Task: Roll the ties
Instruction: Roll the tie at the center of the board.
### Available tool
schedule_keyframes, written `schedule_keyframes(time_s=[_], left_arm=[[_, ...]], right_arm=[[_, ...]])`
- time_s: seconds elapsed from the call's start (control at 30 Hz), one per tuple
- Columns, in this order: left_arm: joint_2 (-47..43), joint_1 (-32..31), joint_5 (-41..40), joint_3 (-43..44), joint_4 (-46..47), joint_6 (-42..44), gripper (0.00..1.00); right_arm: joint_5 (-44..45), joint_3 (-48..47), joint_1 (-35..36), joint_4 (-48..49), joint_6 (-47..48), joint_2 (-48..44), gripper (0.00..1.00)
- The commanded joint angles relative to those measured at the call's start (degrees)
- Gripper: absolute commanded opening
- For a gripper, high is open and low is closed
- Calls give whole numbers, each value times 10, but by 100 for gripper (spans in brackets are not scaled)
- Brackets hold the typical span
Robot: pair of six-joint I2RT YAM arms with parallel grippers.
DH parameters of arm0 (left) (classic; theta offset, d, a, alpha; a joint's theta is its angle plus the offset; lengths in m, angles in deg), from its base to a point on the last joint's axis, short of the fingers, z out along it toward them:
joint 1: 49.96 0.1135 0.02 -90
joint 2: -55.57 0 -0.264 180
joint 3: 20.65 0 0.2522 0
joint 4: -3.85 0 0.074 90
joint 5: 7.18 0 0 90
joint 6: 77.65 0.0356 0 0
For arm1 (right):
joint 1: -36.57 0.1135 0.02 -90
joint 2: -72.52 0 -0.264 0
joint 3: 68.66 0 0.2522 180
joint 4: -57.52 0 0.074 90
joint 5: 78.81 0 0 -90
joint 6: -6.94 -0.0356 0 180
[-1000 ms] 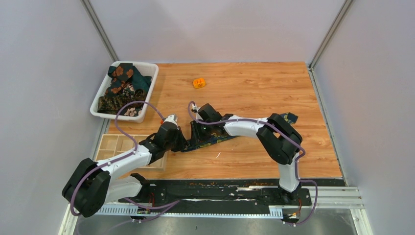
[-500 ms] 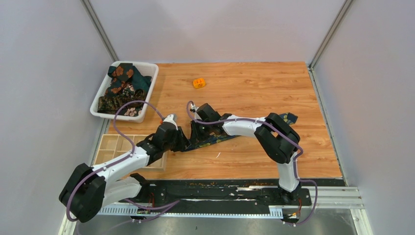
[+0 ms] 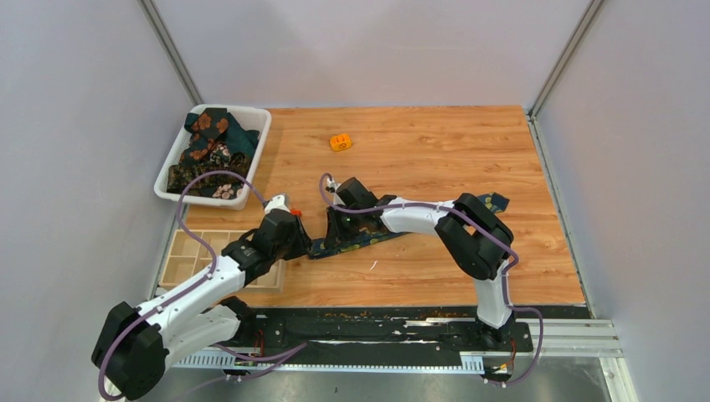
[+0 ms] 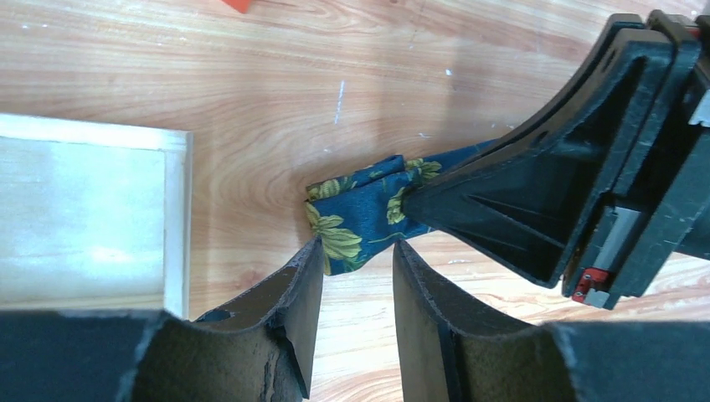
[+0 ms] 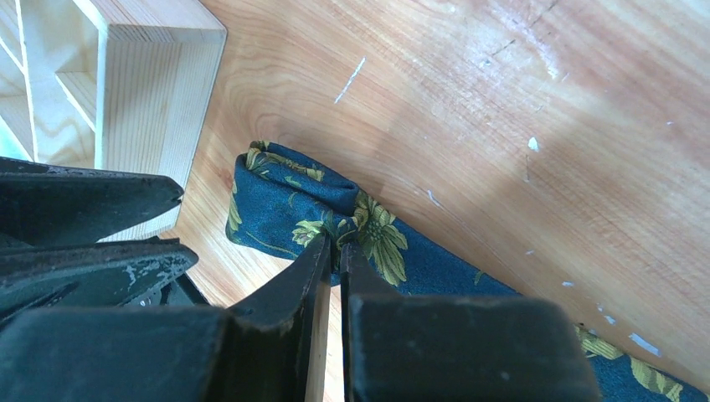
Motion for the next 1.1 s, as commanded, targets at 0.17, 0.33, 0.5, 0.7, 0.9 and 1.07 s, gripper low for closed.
schedule_keyframes(time_s=[0.17,0.33,0.5,0.7,0.9,1.07], left_arm=[[20,1,-28,-12,17,-17,43],[34,2,-28,-22,36,-25,42],[40,3,-32,-38,58,-36,42],[50,4,-30,-56,86,-49,42],[43,4,-40,-65,89,-61,47],[24,4,-47,-67,81,-75,56]], right_arm=[[32,31,3,10,-16,-13,0],[35,43,3,17,-18,-15,0],[37,51,3,19,-19,-18,0],[37,60,3,23,-23,-21,0],[40,63,3,24,-25,-21,0],[41,65,3,23,-27,-22,0]])
